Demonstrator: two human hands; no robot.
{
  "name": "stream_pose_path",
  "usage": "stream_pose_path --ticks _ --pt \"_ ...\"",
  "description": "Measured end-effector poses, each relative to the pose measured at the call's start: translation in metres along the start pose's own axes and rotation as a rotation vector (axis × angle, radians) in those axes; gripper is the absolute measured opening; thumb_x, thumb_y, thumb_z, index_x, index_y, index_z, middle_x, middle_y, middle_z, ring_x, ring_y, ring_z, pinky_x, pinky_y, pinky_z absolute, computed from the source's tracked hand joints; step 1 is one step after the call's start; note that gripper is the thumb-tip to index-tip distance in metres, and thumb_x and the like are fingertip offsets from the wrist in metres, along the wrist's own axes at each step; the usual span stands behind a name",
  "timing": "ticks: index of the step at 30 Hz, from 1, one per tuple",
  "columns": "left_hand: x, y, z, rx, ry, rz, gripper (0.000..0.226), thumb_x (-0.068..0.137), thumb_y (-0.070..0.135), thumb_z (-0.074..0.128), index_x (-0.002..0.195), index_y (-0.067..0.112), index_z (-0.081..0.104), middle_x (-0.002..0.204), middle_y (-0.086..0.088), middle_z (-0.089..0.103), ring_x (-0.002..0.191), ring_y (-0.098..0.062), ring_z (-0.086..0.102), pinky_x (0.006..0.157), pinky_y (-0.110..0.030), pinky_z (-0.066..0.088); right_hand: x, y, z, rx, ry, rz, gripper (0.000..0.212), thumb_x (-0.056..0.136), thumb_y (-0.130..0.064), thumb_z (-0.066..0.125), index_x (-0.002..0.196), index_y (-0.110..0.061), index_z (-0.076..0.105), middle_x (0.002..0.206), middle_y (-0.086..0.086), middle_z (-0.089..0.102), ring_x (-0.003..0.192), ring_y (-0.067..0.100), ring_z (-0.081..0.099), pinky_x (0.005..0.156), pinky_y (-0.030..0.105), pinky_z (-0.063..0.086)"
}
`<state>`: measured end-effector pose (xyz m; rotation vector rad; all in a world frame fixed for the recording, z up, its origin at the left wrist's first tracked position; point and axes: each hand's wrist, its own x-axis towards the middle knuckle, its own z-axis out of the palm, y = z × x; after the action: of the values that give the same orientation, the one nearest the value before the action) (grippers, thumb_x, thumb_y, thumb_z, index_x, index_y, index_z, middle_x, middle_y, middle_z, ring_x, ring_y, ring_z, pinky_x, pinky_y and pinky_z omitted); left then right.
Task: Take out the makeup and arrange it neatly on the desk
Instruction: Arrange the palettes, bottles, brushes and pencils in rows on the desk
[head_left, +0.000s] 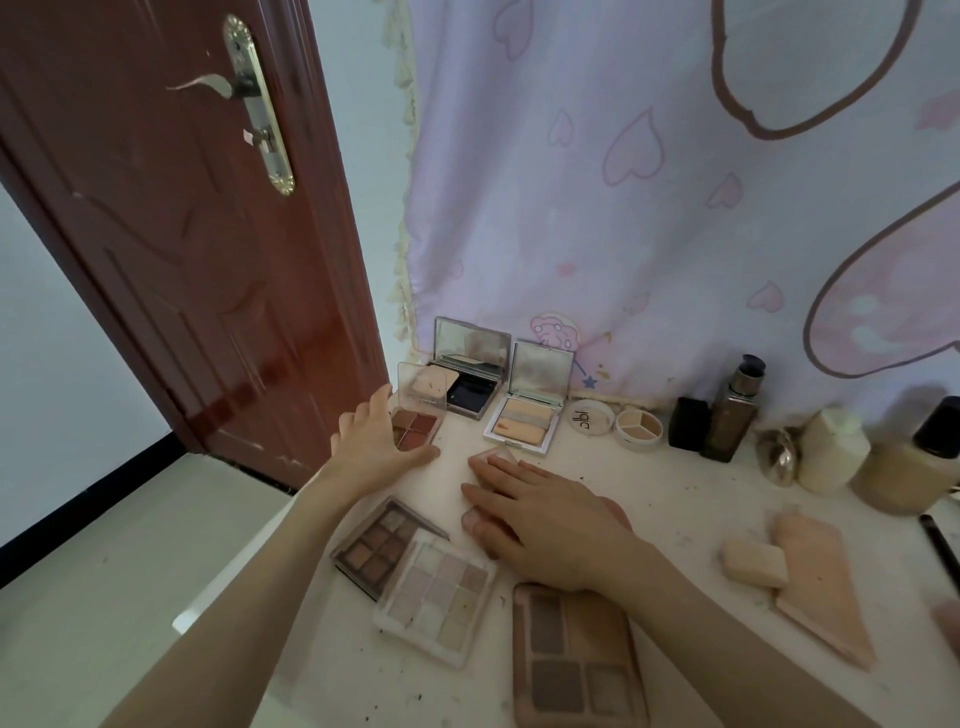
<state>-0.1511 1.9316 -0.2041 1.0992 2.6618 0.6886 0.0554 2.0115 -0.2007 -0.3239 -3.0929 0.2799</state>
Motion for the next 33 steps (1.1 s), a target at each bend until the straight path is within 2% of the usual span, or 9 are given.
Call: stream_pose_path --ticks 5,8,11,14,19,23,25,30,33 --pt "-0.006 0.002 0.000 0.004 0.033 0.006 0.087 0.079 0.047 0.063 0.146 0.023 0.013 0.140 -0.010 0.037 0.128 -0.032 0.027 0.103 -0.046 0.024 -0.009 -0.005 0.002 0.001 0.067 0.007 0.051 0.100 -0.047 0.020 0.146 -0.026 0.028 0.158 -0.007 0.010 0.144 0.008 0.006 0.115 0.025 0.003" --pt "-0.014 0.006 -0.002 -0.058 0.025 0.000 0.091 0.080 0.044 0.064 0.148 0.023 0.006 0.145 -0.011 0.031 0.132 -0.033 0.023 0.105 -0.048 0.022 -0.014 -0.007 0.003 0.009 0.079 0.009 0.050 0.100 -0.046 0.023 0.145 -0.025 0.031 0.157 -0.006 0.013 0.144 0.010 0.009 0.114 0.027 0.007" --pt "-0.024 0.012 -0.006 -0.140 0.019 0.023 0.093 0.083 0.043 0.063 0.148 0.023 0.000 0.150 -0.014 0.018 0.135 -0.036 0.019 0.108 -0.050 0.020 -0.015 -0.005 -0.003 0.118 0.142 0.021 0.044 0.099 -0.038 0.033 0.140 -0.022 0.040 0.153 -0.005 0.028 0.139 0.012 0.022 0.110 0.024 0.015" --pt "-0.035 0.019 -0.011 -0.158 0.046 0.078 0.083 0.088 0.037 0.058 0.148 0.024 0.003 0.150 -0.014 0.016 0.135 -0.035 0.017 0.109 -0.048 0.020 -0.006 0.004 -0.012 0.155 0.239 0.085 0.038 0.099 -0.024 0.039 0.136 -0.017 0.047 0.144 -0.001 0.043 0.131 0.016 0.034 0.108 0.025 0.024" --pt "-0.059 0.024 -0.013 -0.159 0.172 0.236 0.070 0.090 0.030 0.056 0.147 0.025 0.016 0.141 -0.008 0.033 0.128 -0.029 0.028 0.105 -0.040 0.024 0.009 0.016 -0.024 -0.011 0.020 0.045 0.034 0.095 -0.014 0.042 0.126 -0.009 0.055 0.138 0.005 0.049 0.125 0.020 0.039 0.102 0.020 0.020" --pt "-0.073 0.025 -0.011 -0.184 0.205 0.356 0.065 0.090 0.024 0.057 0.145 0.022 0.022 0.141 -0.004 0.035 0.129 -0.022 0.027 0.107 -0.035 0.024 0.019 0.017 -0.035 0.008 -0.147 0.100 0.046 0.088 -0.003 0.044 0.132 -0.014 0.050 0.134 0.009 0.050 0.122 0.028 0.042 0.102 0.038 0.034" --pt "-0.077 0.025 -0.008 -0.188 0.207 0.382 0.061 0.090 0.021 0.057 0.143 0.020 0.026 0.139 -0.004 0.038 0.127 -0.021 0.029 0.106 -0.031 0.023 0.022 0.016 -0.038 0.002 -0.186 0.097 0.049 0.085 0.001 0.043 0.131 -0.014 0.050 0.130 0.010 0.051 0.120 0.028 0.042 0.099 0.040 0.038" --pt "-0.085 0.026 -0.002 -0.188 0.173 0.418 0.054 0.092 0.020 0.054 0.141 0.017 0.032 0.143 -0.003 0.034 0.134 -0.018 0.022 0.109 -0.025 0.017 0.024 0.021 -0.038 0.047 -0.178 0.075 0.047 0.085 -0.002 0.050 0.131 -0.011 0.050 0.129 0.012 0.050 0.121 0.027 0.043 0.100 0.039 0.037" --pt "-0.089 0.030 -0.003 -0.182 0.181 0.452 0.054 0.092 0.020 0.055 0.141 0.016 0.033 0.144 -0.002 0.032 0.136 -0.014 0.021 0.106 -0.016 0.012 0.017 0.022 -0.035 0.171 0.007 0.075 0.045 0.087 -0.014 0.056 0.132 -0.015 0.051 0.126 0.004 0.050 0.114 0.018 0.048 0.096 0.024 0.036"
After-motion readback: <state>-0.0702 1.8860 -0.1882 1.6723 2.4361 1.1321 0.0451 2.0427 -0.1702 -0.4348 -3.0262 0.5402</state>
